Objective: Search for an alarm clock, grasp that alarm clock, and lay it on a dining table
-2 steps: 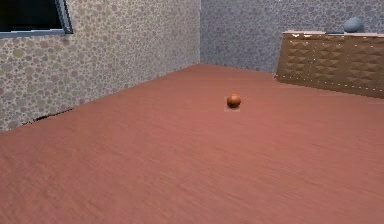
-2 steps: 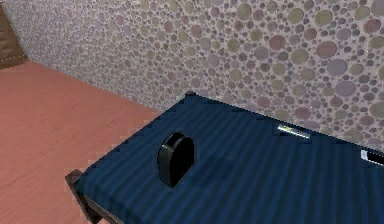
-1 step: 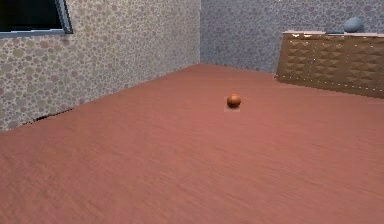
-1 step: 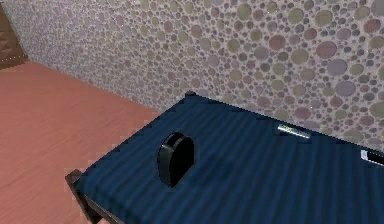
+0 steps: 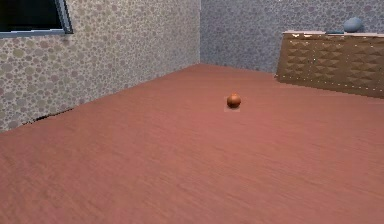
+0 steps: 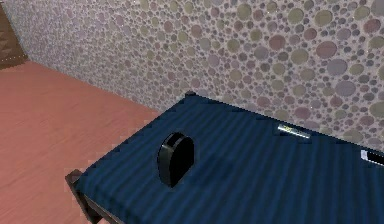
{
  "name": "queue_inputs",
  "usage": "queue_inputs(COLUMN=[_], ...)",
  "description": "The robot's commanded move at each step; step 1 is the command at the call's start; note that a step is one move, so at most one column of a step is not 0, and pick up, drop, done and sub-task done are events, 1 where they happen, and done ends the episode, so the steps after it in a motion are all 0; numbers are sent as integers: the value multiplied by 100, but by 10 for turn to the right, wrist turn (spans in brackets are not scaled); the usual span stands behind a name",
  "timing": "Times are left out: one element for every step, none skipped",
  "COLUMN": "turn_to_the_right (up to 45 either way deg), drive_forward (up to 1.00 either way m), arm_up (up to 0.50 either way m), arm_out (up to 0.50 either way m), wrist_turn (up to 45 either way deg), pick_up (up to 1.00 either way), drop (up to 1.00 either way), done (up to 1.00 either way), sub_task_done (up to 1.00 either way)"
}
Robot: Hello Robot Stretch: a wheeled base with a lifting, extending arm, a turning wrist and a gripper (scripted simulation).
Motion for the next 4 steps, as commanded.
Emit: queue_inputs(turn_to_the_right=[0,0,0,0], drive_forward=[0,0,0,0], arm_up=[0,0,0,0], arm_out=[38,0,0,0], wrist_turn=[0,450,450,450], pick_up=[0,0,0,0], drop=[0,0,0,0], done=[0,0,0,0], sub_task_done=[0,0,0,0])
